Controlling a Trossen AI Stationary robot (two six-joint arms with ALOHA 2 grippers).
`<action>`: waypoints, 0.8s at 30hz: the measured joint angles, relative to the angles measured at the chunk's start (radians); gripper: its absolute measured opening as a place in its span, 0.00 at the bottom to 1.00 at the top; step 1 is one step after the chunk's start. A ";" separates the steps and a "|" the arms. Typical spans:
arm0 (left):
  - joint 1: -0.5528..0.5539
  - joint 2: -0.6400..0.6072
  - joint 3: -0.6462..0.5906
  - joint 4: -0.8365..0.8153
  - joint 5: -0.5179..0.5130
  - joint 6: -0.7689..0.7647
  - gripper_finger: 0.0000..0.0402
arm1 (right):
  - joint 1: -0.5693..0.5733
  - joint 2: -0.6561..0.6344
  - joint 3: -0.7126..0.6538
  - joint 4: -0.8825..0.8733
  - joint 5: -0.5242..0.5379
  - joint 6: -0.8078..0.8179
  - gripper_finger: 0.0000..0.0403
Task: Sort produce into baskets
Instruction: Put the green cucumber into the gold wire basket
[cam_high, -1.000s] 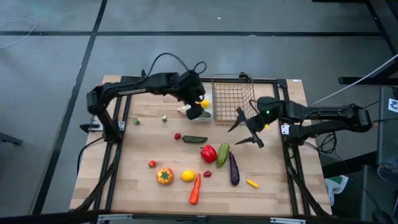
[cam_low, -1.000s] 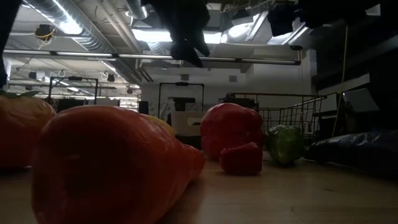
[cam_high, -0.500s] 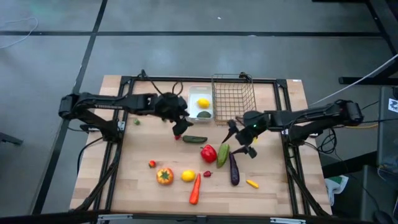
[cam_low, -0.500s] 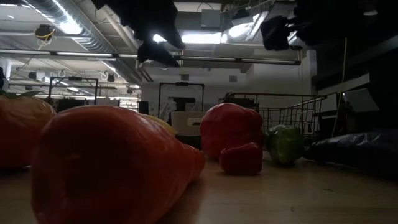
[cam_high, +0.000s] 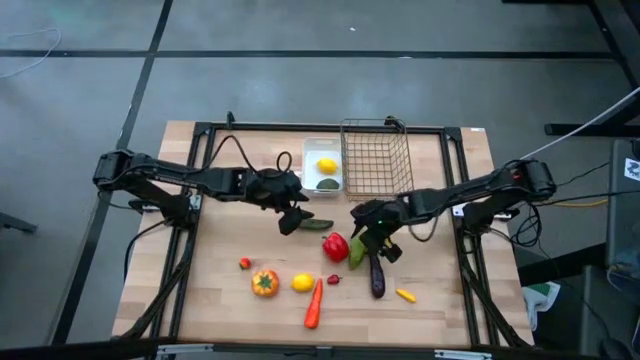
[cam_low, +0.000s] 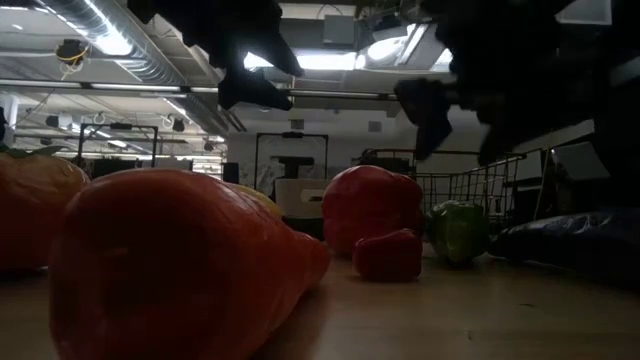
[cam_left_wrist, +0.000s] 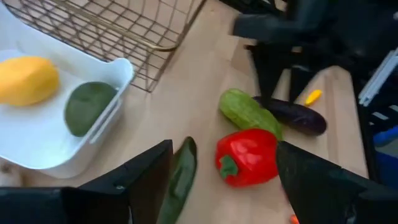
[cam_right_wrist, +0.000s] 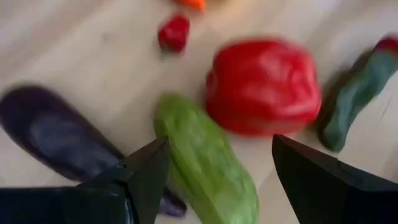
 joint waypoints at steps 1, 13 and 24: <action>-0.004 0.001 0.000 0.000 0.000 -0.001 0.69 | 0.000 0.013 0.014 -0.025 0.011 -0.017 0.70; -0.031 0.002 0.000 0.045 -0.034 -0.006 0.69 | 0.000 0.120 0.048 -0.114 0.067 -0.103 0.70; -0.031 0.002 0.000 0.048 -0.034 -0.023 0.69 | 0.000 0.184 0.048 -0.106 0.107 -0.101 0.70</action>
